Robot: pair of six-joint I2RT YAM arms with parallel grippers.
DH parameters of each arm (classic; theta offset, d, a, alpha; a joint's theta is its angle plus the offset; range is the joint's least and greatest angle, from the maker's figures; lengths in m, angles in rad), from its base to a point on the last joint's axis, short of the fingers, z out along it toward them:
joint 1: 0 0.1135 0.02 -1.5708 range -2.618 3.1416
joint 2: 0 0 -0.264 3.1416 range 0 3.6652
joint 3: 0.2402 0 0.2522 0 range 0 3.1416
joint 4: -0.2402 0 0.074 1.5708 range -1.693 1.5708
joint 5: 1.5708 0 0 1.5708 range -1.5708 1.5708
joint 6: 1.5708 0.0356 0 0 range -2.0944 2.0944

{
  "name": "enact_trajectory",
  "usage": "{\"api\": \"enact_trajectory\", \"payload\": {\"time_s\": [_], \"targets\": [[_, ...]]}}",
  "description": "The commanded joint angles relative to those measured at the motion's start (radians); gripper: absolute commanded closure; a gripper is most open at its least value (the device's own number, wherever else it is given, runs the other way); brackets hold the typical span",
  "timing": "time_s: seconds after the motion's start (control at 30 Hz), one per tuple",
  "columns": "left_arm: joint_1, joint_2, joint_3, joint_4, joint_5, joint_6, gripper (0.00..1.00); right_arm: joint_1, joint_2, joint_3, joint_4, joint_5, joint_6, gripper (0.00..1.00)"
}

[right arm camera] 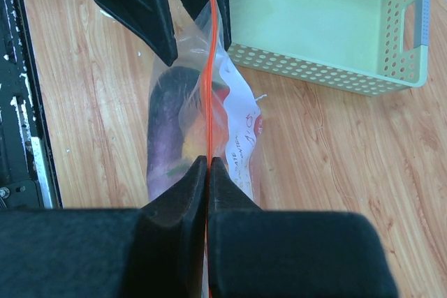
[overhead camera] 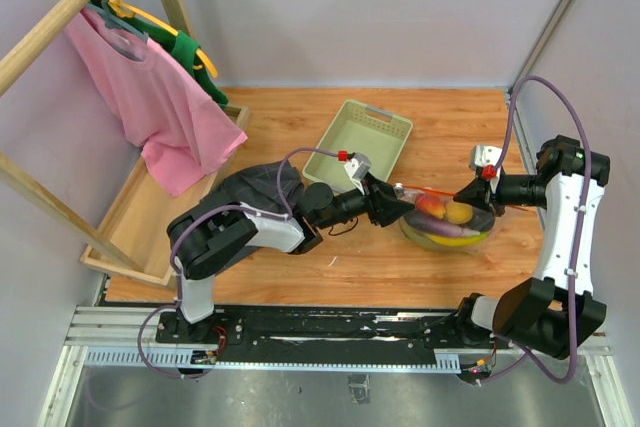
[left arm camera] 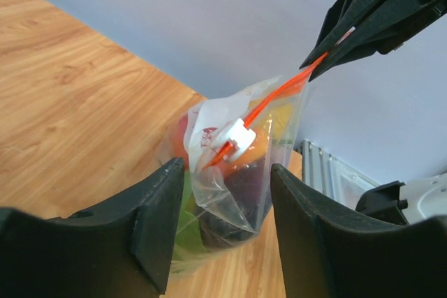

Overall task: Open the zip-top bag and remove the fake food
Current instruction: Pick up the zipper food storage bag at the center of the board.

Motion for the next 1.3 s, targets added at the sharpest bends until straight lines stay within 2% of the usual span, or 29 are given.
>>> {"api": "enact_trajectory", "payload": {"time_s": [0.0, 0.2, 0.23, 0.33, 0.4, 0.5, 0.57, 0.63, 0.73, 0.9, 1.17, 1.27], "targets": [[0.006, 0.044, 0.033, 0.084, 0.072, -0.043, 0.48, -0.015, -0.006, 0.026, -0.034, -0.044, -0.007, 0.99], [0.010, 0.041, 0.012, 0.132, 0.068, -0.030, 0.95, -0.015, 0.011, 0.021, -0.034, -0.028, -0.006, 0.99], [0.012, 0.034, 0.009, 0.136, 0.066, -0.021, 0.99, -0.015, 0.012, 0.017, -0.034, -0.023, -0.006, 0.99], [0.014, 0.009, 0.009, 0.110, 0.061, 0.026, 1.00, -0.015, 0.020, 0.009, -0.034, -0.010, -0.002, 0.96], [0.014, -0.012, 0.018, 0.043, 0.058, 0.075, 1.00, -0.014, 0.024, 0.010, -0.034, -0.019, 0.017, 0.84], [0.014, -0.032, 0.035, -0.041, 0.051, 0.127, 1.00, 0.010, 0.012, 0.036, -0.034, -0.060, 0.080, 0.48], [0.012, -0.033, 0.046, -0.073, 0.057, 0.138, 1.00, 0.067, -0.004, 0.051, -0.035, -0.081, 0.116, 0.33], [0.011, -0.033, 0.054, -0.085, 0.067, 0.139, 1.00, 0.142, -0.024, 0.055, -0.029, -0.116, 0.142, 0.26], [0.004, -0.037, 0.061, -0.100, 0.073, 0.139, 1.00, 0.264, -0.057, 0.042, 0.102, -0.146, 0.288, 0.25], [-0.005, -0.049, 0.060, -0.110, 0.089, 0.143, 1.00, 0.370, -0.138, -0.090, 0.534, -0.092, 0.617, 0.26], [-0.018, -0.051, 0.071, -0.118, 0.104, 0.142, 1.00, 0.453, -0.072, -0.099, 0.587, -0.050, 0.641, 0.51], [-0.022, -0.052, 0.072, -0.119, 0.104, 0.141, 1.00, 0.481, -0.059, -0.103, 0.614, -0.003, 0.660, 0.54]]}}
